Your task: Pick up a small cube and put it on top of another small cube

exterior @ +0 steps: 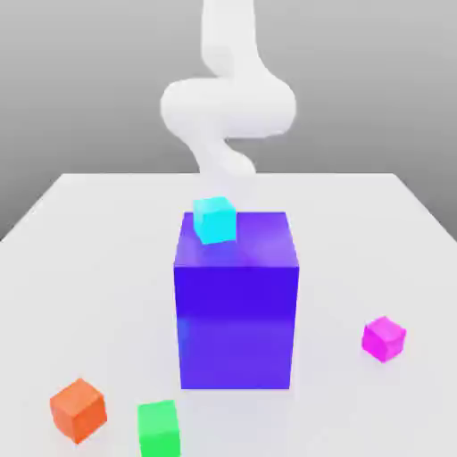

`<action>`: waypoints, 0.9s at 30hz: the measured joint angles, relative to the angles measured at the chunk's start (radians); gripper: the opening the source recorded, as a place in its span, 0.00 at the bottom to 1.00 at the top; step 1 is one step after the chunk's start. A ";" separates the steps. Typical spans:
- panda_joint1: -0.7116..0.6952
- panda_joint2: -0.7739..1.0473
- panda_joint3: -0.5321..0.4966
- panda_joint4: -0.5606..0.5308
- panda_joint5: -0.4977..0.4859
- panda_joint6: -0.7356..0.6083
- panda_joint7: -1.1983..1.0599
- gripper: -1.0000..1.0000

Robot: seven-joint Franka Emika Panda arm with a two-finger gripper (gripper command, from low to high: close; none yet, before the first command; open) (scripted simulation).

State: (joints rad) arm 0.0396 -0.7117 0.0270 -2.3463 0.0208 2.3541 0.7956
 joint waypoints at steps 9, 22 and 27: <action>0.143 0.331 0.134 -0.172 0.053 0.203 0.002 0.50; 0.342 0.812 0.281 -0.395 -0.132 0.495 0.189 0.50; 0.465 0.994 0.127 -0.365 -0.292 0.632 0.310 0.50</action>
State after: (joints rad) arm 0.5051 0.2825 0.1543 -2.7118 -0.2711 2.9863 1.1059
